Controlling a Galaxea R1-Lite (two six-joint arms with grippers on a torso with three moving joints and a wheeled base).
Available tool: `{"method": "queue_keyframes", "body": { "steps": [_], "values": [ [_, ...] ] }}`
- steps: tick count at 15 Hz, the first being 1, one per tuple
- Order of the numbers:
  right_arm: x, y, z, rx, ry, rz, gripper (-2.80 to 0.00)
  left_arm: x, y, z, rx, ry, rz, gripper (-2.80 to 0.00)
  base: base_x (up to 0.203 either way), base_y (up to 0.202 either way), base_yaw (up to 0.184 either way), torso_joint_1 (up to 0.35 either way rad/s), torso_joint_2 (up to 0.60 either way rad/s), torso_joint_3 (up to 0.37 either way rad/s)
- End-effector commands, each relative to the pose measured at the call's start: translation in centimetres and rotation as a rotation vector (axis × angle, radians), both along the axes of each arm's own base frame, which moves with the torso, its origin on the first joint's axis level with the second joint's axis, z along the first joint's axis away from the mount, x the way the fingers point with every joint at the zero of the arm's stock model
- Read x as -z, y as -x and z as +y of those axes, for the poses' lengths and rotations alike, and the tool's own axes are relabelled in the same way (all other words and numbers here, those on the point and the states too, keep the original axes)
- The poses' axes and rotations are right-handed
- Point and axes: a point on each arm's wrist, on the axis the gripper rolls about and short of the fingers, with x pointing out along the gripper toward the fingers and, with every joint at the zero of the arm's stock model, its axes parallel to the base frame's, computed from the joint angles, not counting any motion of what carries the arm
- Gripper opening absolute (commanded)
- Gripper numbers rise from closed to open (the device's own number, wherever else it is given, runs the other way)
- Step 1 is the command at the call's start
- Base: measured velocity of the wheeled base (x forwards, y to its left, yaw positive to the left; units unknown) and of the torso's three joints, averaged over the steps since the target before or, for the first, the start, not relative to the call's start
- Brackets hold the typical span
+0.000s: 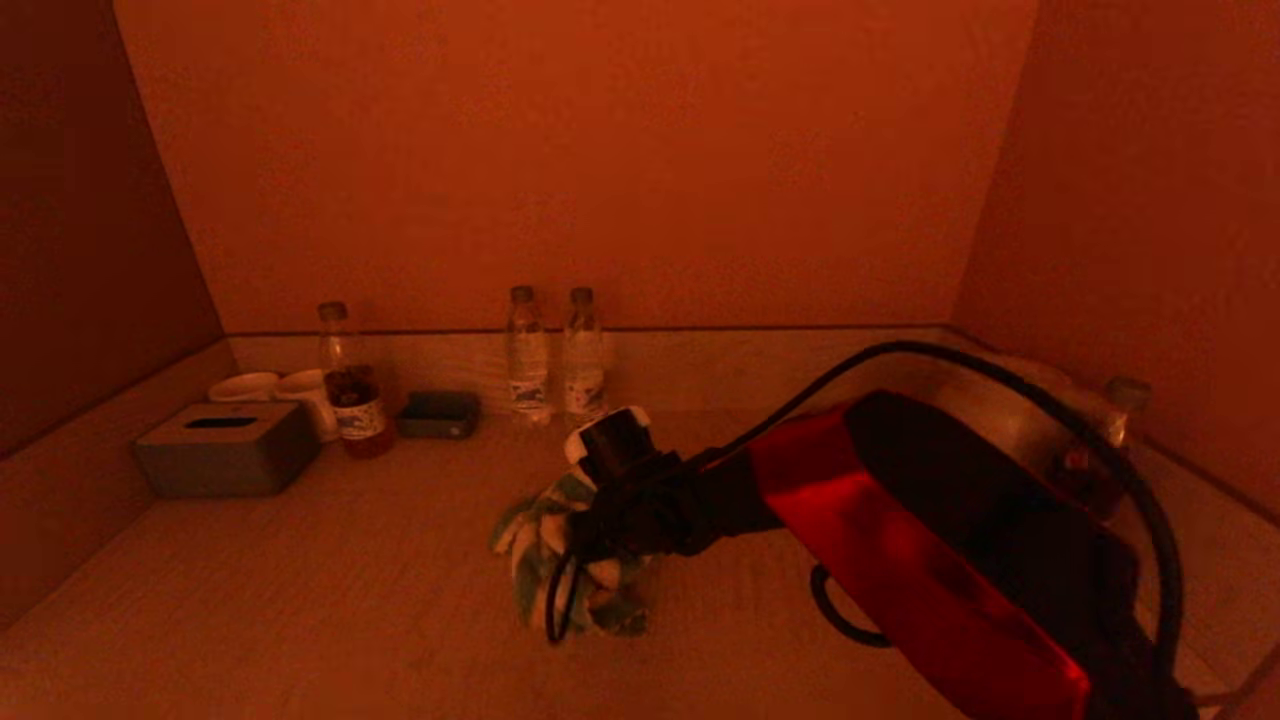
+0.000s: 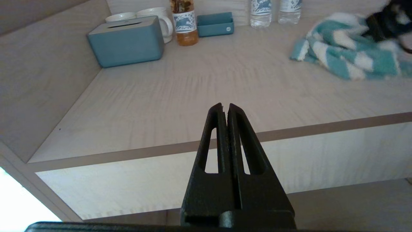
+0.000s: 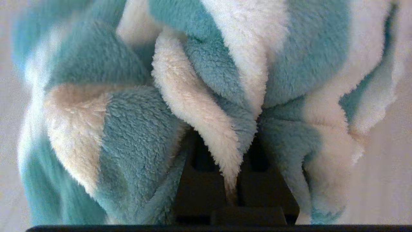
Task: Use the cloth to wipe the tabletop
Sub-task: Sweep the stains on the table
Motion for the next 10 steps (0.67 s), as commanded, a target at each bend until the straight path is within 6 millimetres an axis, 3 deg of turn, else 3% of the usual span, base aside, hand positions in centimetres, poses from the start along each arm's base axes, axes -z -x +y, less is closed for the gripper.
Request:
{"method": "queue_keyframes", "body": {
  "steps": [1, 7, 10],
  "values": [
    [-2.8, 2.1, -1.0, 0.002, -0.019, -0.019, -2.8, 0.0, 0.0, 0.0, 0.0, 0.0, 0.0, -2.8, 0.0, 0.0, 0.0, 0.0, 0.0, 0.0],
    [-2.8, 6.9, -5.3, 0.05, 0.03, -0.002, -2.8, 0.0, 0.0, 0.0, 0.0, 0.0, 0.0, -2.8, 0.0, 0.0, 0.0, 0.0, 0.0, 0.0],
    [-3.0, 7.4, -6.3, 0.087, 0.021, -0.016, -2.8, 0.0, 0.0, 0.0, 0.0, 0.0, 0.0, -2.8, 0.0, 0.0, 0.0, 0.0, 0.0, 0.0]
  ]
}}
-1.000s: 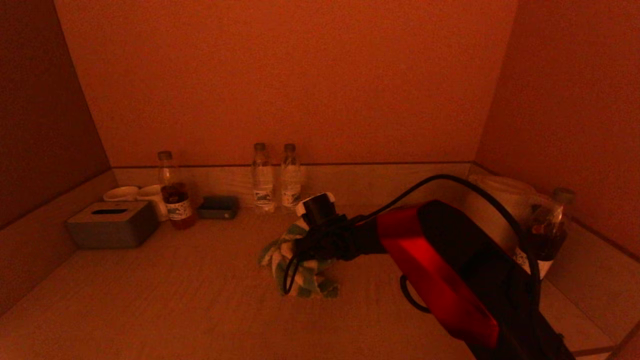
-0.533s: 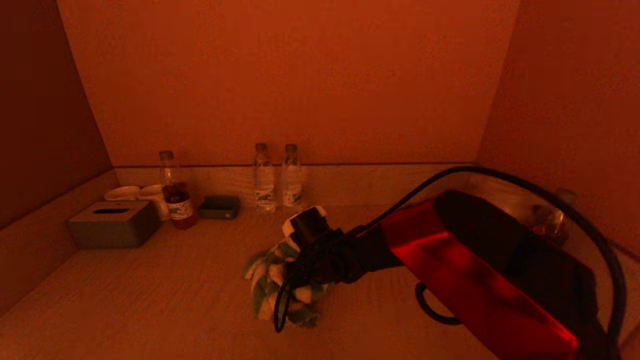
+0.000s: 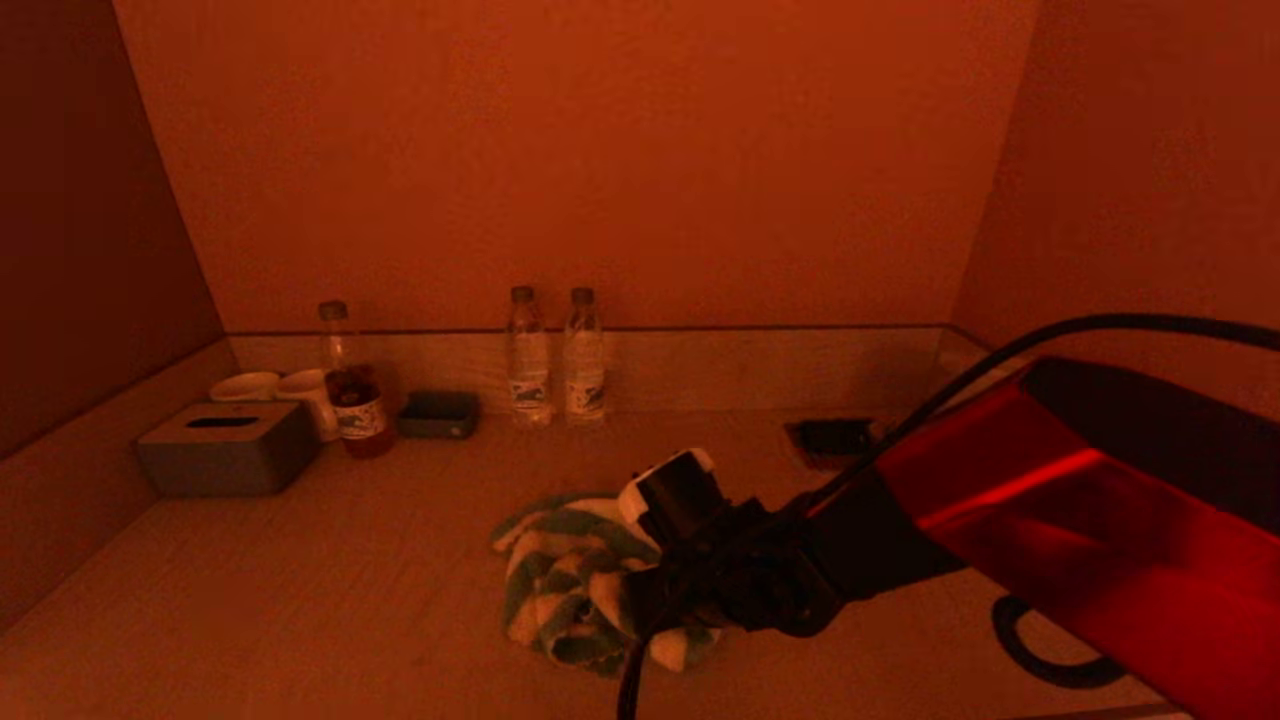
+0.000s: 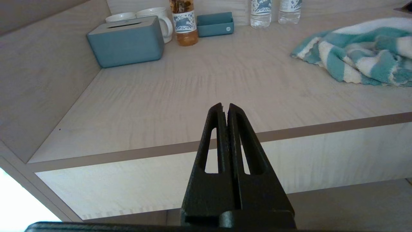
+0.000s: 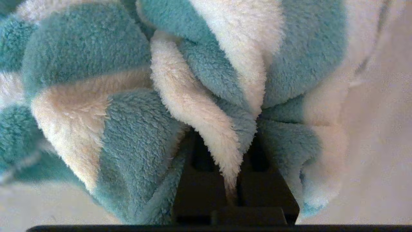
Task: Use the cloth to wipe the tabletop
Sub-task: Sweep the stains on the table
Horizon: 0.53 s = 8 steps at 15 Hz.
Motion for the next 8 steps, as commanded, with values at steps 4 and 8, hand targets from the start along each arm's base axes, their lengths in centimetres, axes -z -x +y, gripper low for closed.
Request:
{"method": "queue_keyframes", "body": {
  "steps": [4, 8],
  "values": [
    [0.1, -1.4, -5.2, 0.154, -0.025, -0.033, -2.8, 0.0, 0.0, 0.0, 0.0, 0.0, 0.0, -2.8, 0.0, 0.0, 0.0, 0.0, 0.0, 0.0],
    [0.6, -3.9, -11.7, 0.337, -0.013, -0.024, -2.8, 0.0, 0.0, 0.0, 0.0, 0.0, 0.0, -2.8, 0.0, 0.0, 0.0, 0.0, 0.0, 0.0]
  ]
}}
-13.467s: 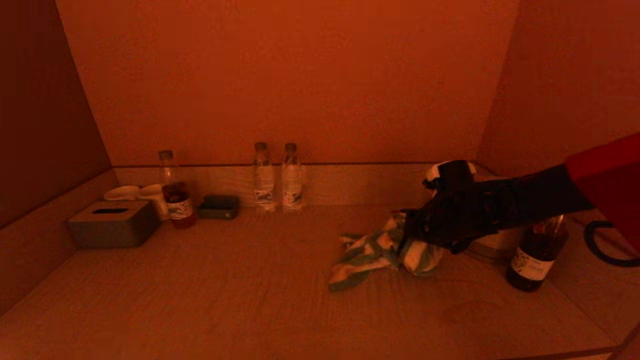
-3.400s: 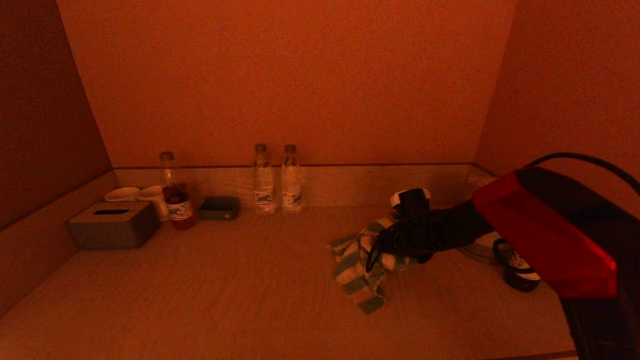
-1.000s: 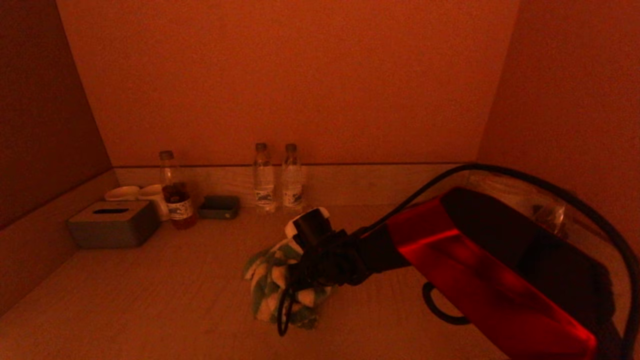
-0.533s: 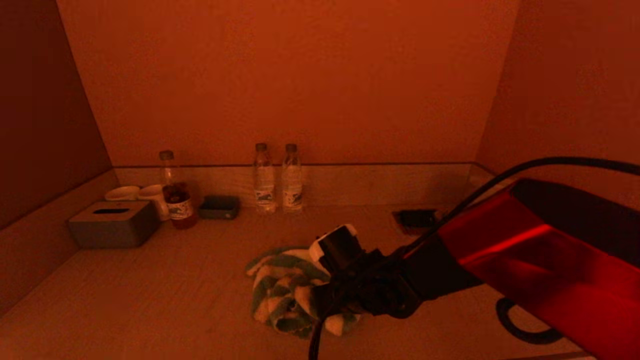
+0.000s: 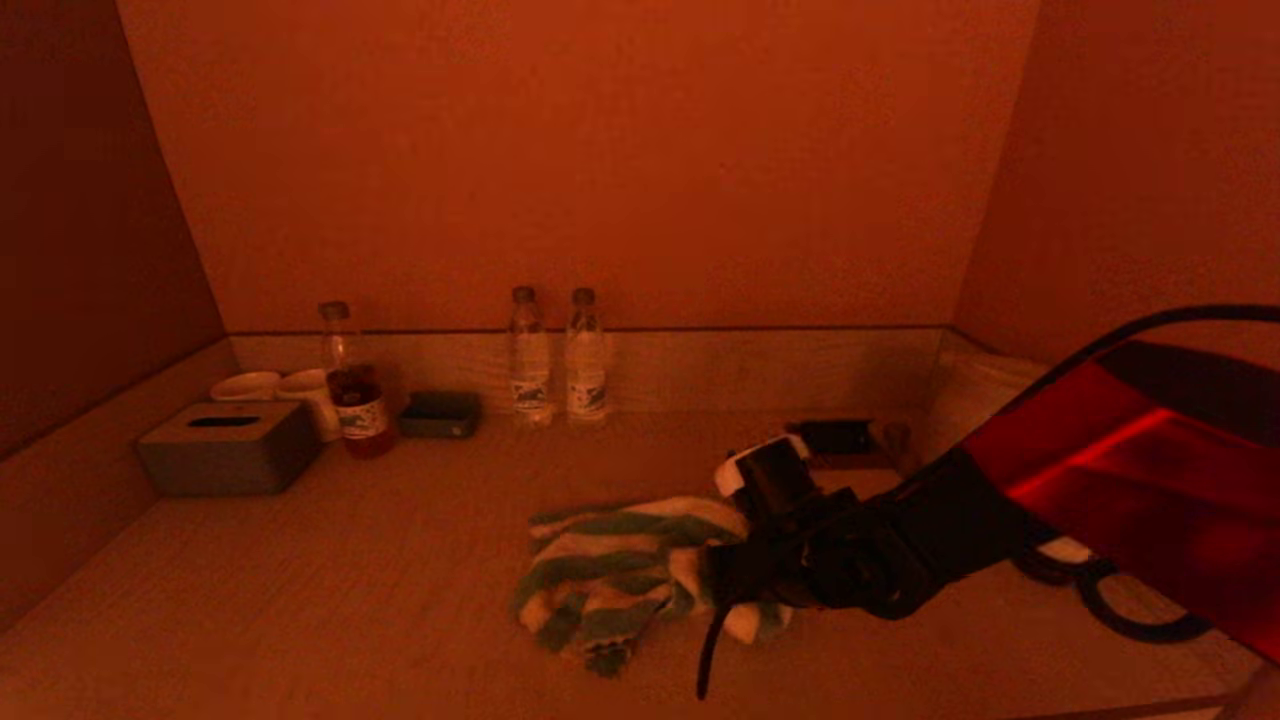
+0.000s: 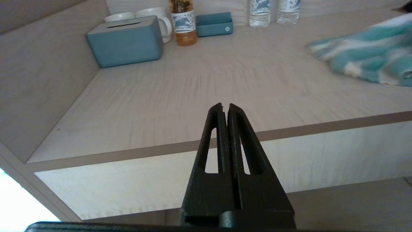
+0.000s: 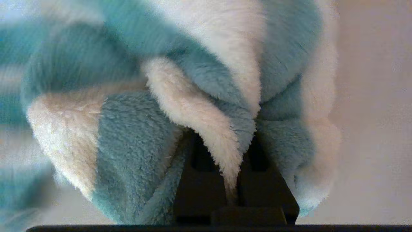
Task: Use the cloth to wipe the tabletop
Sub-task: Sweep the stains on the table
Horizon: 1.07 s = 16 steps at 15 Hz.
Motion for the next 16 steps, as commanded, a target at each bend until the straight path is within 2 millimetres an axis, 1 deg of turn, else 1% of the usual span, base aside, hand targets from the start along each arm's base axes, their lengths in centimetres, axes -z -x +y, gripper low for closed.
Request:
{"method": "queue_keyframes", "body": {
  "steps": [1, 3, 4, 7, 8, 9, 11, 14, 15, 16],
  "values": [
    [0.1, -1.5, -4.9, 0.14, 0.002, -0.002, -2.8, 0.0, 0.0, 0.0, 0.0, -0.001, 0.0, -2.8, 0.0, 0.0, 0.0, 0.0, 0.0, 0.0],
    [0.2, -1.7, -6.0, 0.167, 0.0, 0.003, -2.8, 0.0, 0.0, 0.0, 0.0, -0.001, 0.0, -2.8, 0.0, 0.0, 0.0, 0.0, 0.0, 0.0],
    [0.3, -2.1, -7.5, 0.209, -0.007, 0.008, -2.8, 0.0, 0.0, 0.0, -0.002, -0.001, 0.0, -2.8, 0.0, 0.0, 0.0, 0.0, 0.0, 0.0],
    [-0.1, -2.3, -10.6, 0.293, -0.014, 0.004, -2.8, 0.0, 0.0, 0.0, 0.0, -0.001, 0.0, -2.8, 0.0, 0.0, 0.0, 0.0, 0.0, 0.0],
    [-0.2, -2.2, -10.8, 0.298, -0.012, 0.006, -2.8, 0.0, 0.0, 0.0, -0.002, -0.001, 0.0, -2.8, 0.0, 0.0, 0.0, 0.0, 0.0, 0.0],
    [-0.1, -2.0, -11.7, 0.324, -0.006, 0.014, -2.8, 0.0, 0.0, 0.0, -0.001, -0.001, 0.0, -2.8, 0.0, 0.0, 0.0, 0.0, 0.0, 0.0],
    [-0.3, -1.4, -12.6, 0.35, -0.003, 0.019, -2.8, 0.0, 0.0, 0.0, -0.001, -0.001, 0.0, -2.8, 0.0, 0.0, 0.0, 0.0, 0.0, 0.0],
    [-0.5, -0.9, -13.7, 0.384, -0.003, 0.019, -2.8, 0.0, 0.0, 0.0, 0.0, -0.001, 0.0, -2.8, 0.0, 0.0, 0.0, 0.0, 0.0, 0.0],
    [-0.5, -0.9, -13.7, 0.384, -0.003, 0.019, -2.8, 0.0, 0.0, 0.0, 0.0, -0.001, 0.0, -2.8, 0.0, 0.0, 0.0, 0.0, 0.0, 0.0],
    [-0.6, -0.5, -14.4, 0.404, -0.002, 0.023, -2.8, 0.0, 0.0, 0.0, 0.0, -0.001, 0.0, -2.8, 0.0, 0.0, 0.0, 0.0, 0.0, 0.0]
  ]
}}
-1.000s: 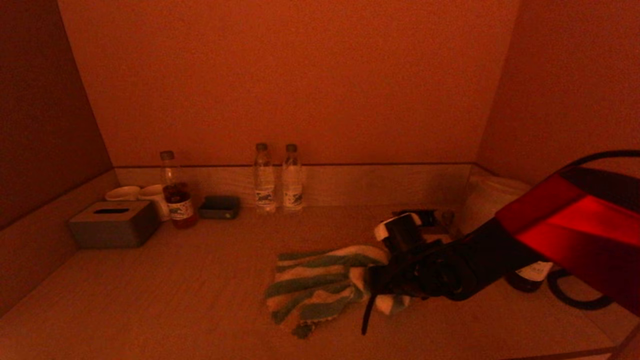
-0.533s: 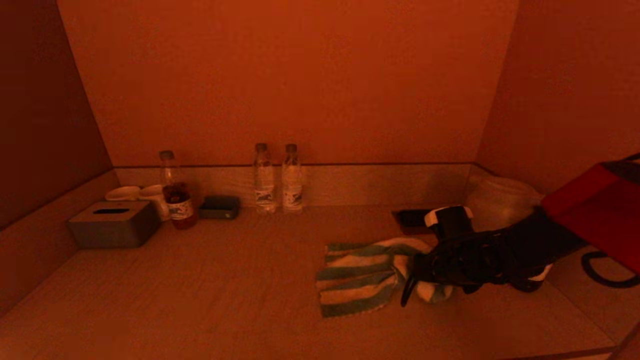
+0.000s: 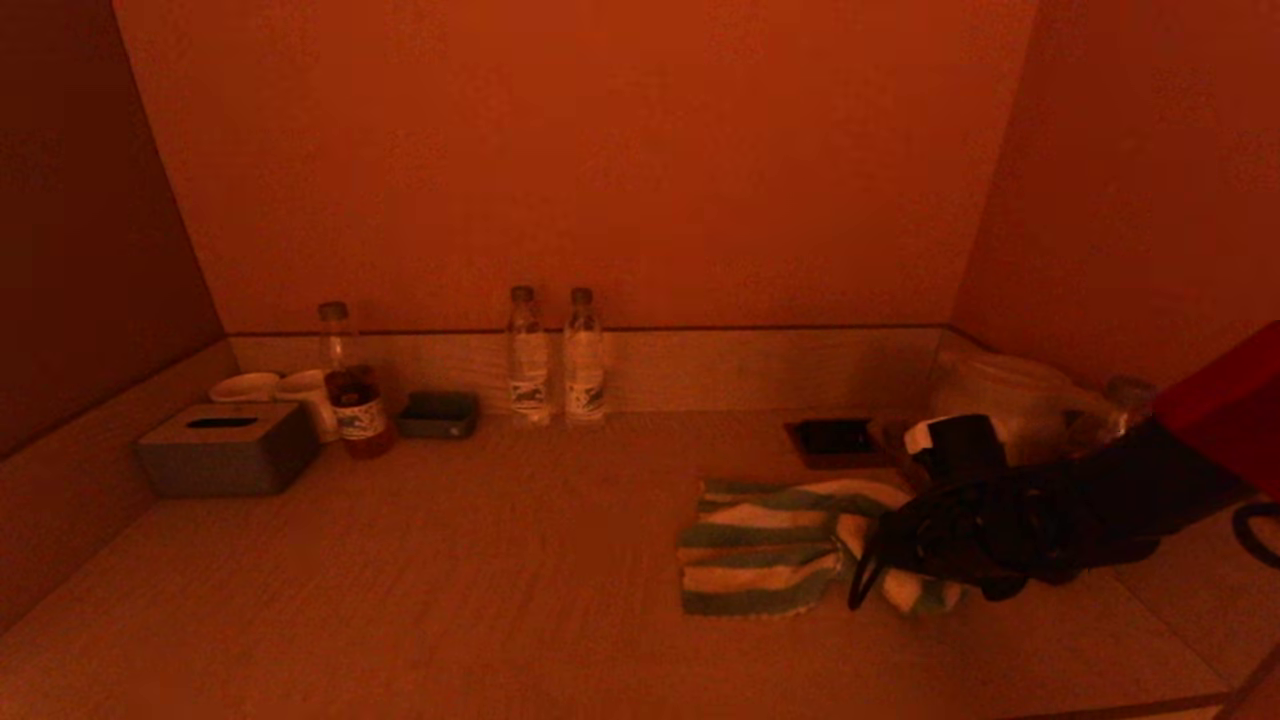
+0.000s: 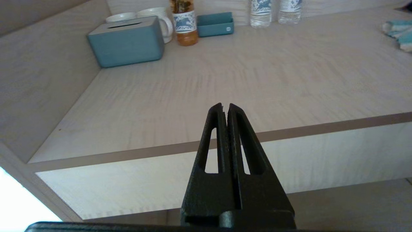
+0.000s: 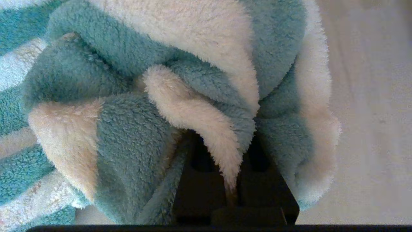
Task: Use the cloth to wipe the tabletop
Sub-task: Sweep the stains on the table
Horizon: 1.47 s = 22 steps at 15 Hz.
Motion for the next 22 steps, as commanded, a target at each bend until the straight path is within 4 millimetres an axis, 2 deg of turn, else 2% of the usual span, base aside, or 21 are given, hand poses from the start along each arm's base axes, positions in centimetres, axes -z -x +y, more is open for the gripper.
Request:
{"method": "queue_keyframes", "body": {
  "steps": [1, 6, 20, 22],
  "values": [
    [-0.4, 0.8, -1.3, 0.041, -0.001, -0.003, -2.8, 0.0, 0.0, 0.0, 0.001, 0.0, 0.0, -2.8, 0.0, 0.0, 0.0, 0.0, 0.0, 0.0],
    [-0.6, 1.1, -2.6, 0.095, 0.008, -0.004, -2.8, 0.0, 0.0, 0.0, 0.0, 0.0, 0.0, -2.8, 0.0, 0.0, 0.0, 0.0, 0.0, 0.0],
    [0.7, 3.2, -3.0, 0.196, 0.084, 0.057, -2.8, 0.0, 0.0, 0.0, 0.001, 0.0, 0.0, -2.8, 0.0, 0.0, 0.0, 0.0, 0.0, 0.0],
    [1.2, 4.7, -2.9, 0.203, 0.087, 0.093, -2.8, 0.0, 0.0, 0.0, 0.001, 0.0, 0.0, -2.8, 0.0, 0.0, 0.0, 0.0, 0.0, 0.0]
  ]
}}
